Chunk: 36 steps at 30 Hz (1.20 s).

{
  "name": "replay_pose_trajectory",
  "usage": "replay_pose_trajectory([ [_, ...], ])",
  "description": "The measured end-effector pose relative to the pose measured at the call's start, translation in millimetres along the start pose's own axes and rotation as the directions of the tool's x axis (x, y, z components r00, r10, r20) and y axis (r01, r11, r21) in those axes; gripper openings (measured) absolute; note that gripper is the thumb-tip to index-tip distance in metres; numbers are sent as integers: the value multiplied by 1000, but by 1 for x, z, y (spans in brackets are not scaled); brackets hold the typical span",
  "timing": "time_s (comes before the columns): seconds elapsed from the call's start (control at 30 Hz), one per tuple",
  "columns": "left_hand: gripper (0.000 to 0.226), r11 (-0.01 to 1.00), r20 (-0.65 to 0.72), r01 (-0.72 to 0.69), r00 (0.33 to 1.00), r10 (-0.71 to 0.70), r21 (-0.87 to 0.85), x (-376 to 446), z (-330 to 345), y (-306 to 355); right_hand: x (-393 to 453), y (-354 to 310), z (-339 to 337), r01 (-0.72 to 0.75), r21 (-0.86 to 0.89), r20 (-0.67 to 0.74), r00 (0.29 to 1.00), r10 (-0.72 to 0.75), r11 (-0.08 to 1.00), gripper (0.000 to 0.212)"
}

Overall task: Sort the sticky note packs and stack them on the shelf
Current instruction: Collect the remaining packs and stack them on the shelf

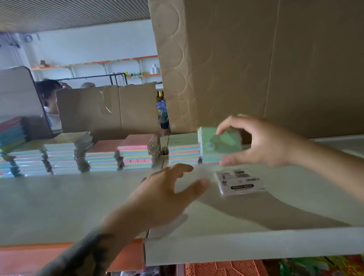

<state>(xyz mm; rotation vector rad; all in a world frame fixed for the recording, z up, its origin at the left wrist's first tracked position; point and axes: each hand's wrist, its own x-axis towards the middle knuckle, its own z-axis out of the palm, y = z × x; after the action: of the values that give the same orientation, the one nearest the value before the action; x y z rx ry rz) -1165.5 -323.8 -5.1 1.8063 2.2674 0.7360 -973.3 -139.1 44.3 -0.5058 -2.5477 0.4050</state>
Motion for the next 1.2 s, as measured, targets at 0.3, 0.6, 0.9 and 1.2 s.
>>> replay_pose_trajectory([
  [0.3,82,950,232,14,969,-91,313,-6,6,-19,64,53,1,-149,-56,7,989,150,987,58],
  [0.6,84,947,221,16,971,-91,320,-4,12,-23,58,68,23,-133,-38,1,991,133,990,61],
  [0.9,83,954,175,22,982,-77,298,-3,12,-22,44,57,21,-40,-102,-89,996,31,994,49],
  [1.2,75,960,35,-123,992,118,250,15,14,-4,-32,26,17,3,-97,367,930,33,995,61],
])
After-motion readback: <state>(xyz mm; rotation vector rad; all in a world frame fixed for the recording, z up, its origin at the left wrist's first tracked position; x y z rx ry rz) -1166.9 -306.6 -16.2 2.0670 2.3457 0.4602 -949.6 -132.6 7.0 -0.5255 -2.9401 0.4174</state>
